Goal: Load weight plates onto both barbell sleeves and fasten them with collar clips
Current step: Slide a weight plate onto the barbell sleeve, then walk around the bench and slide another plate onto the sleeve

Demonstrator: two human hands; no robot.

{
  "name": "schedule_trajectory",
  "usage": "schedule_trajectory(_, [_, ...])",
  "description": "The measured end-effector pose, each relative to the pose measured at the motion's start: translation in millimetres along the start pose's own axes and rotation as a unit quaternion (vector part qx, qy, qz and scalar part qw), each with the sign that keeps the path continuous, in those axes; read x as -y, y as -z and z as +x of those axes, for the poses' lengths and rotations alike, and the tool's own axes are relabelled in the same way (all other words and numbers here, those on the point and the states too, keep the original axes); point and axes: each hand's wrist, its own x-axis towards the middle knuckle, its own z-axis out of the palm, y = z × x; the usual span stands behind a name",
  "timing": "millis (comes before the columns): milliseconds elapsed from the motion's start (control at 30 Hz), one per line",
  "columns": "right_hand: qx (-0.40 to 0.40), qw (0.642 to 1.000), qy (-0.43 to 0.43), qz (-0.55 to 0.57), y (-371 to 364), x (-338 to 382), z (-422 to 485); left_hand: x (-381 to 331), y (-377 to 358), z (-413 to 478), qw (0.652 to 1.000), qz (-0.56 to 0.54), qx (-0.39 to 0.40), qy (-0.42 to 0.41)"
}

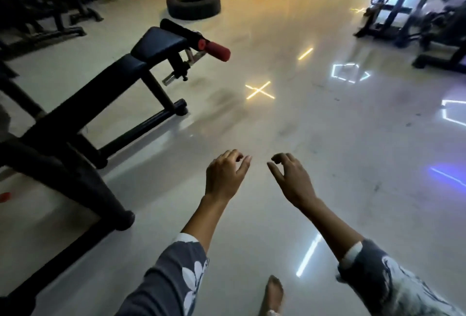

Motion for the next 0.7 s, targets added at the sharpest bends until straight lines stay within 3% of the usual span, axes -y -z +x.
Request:
schedule_trajectory(167, [0.023,0.997,-0.064,-0.034,37.3,-77.6,72.8,-34.8,-75.1,91.6,0.998,-0.004,0.063,-0.015])
schedule_trajectory(333, [0.039,0.994,-0.066,-0.076,53.6,-120.9,146.4,-52.1,-130.3,170.3,0.992,0.017,0.119,-0.028])
schedule_trajectory(700, [0.092,0.987,-0.045,-0.122,32.3,-175.7,413.8,-0.1,-224.8,407.8,0.989,0.028,0.14,-0.024])
